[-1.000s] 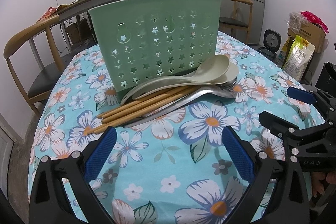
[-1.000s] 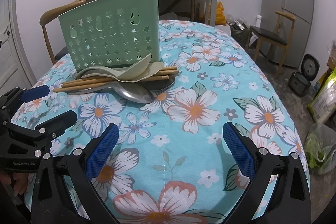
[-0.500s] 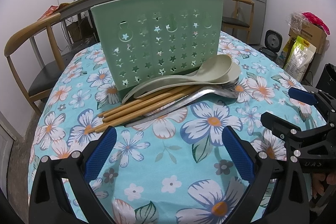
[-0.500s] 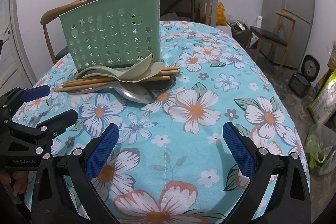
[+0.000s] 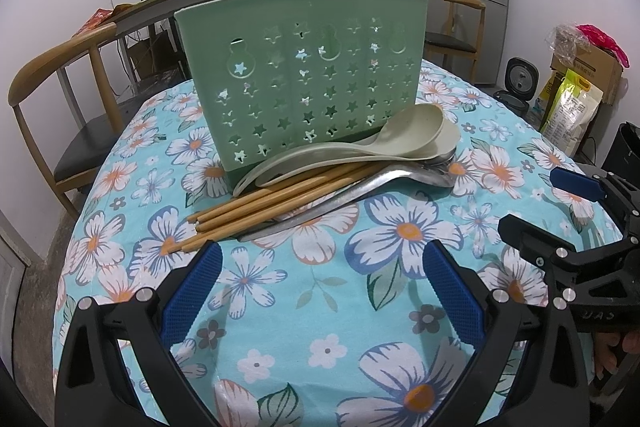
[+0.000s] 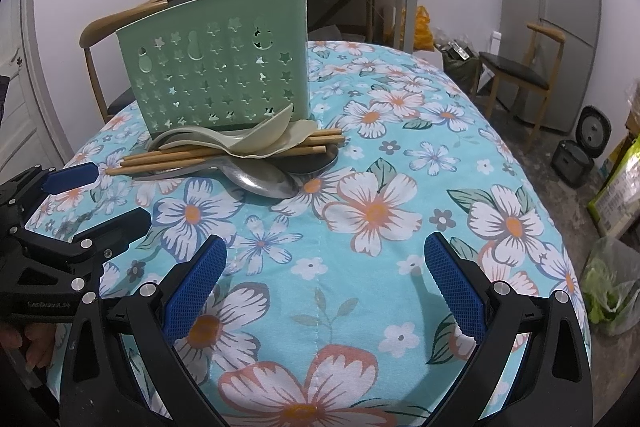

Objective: Organize utensils

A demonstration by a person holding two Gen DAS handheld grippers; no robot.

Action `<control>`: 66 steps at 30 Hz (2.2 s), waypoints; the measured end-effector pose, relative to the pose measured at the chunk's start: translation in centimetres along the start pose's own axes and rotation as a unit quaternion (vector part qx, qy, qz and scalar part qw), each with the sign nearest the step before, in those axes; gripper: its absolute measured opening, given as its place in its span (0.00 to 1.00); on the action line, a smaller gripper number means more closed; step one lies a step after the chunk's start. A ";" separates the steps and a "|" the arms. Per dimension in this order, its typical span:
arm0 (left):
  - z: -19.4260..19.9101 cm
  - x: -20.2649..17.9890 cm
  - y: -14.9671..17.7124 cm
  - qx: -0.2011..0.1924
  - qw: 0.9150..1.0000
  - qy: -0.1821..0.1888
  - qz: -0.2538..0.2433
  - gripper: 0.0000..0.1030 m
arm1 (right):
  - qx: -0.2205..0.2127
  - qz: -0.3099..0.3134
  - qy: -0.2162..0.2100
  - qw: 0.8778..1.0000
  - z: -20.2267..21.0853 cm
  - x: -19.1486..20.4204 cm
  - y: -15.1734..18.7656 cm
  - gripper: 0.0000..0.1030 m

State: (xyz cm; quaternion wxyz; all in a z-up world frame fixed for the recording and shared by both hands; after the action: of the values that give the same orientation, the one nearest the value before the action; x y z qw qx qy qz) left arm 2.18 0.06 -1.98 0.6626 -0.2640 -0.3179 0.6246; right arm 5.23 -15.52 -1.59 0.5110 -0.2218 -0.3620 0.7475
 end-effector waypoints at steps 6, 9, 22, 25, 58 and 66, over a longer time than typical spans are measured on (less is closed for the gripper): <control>-0.1 0.0 0.0 0.002 1.000 -0.002 0.001 0.95 | -0.002 0.003 -0.003 1.000 0.1 0.2 -0.1 0.93; -0.1 0.0 0.0 0.003 1.000 -0.003 0.002 0.95 | -0.003 0.005 -0.004 1.000 0.2 0.4 -0.1 0.93; -0.1 0.0 0.0 0.001 1.000 -0.002 0.002 0.95 | -0.001 0.004 -0.007 1.000 0.1 0.2 0.0 0.93; -0.1 0.0 0.0 0.000 1.000 -0.001 0.002 0.95 | 0.001 0.002 -0.007 1.000 0.1 0.2 -0.1 0.93; 0.3 0.2 -0.6 -0.011 1.000 0.005 0.022 0.95 | -0.019 -0.031 -0.041 0.999 1.1 -0.5 -1.3 0.93; -0.4 -0.6 -1.4 0.000 1.000 -0.020 0.022 0.95 | -0.046 -0.020 -0.054 0.997 2.5 0.7 -2.8 0.93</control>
State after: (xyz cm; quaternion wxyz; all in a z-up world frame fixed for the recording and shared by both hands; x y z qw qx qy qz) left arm 3.42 -0.59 -1.28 0.6419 -0.2588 -0.3252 0.6444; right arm 4.91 -15.06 2.12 0.4949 -0.1968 -0.4277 0.7304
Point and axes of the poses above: each gripper's, at about its wrist camera, not at the fingertips, and z roughly against the way its jaws point, x to its left, y to its underside, the point moved 2 cm from there along -z, roughly the way its jaws point, and after that the axes turned 3 degrees about -y, right-handed, at the moved point
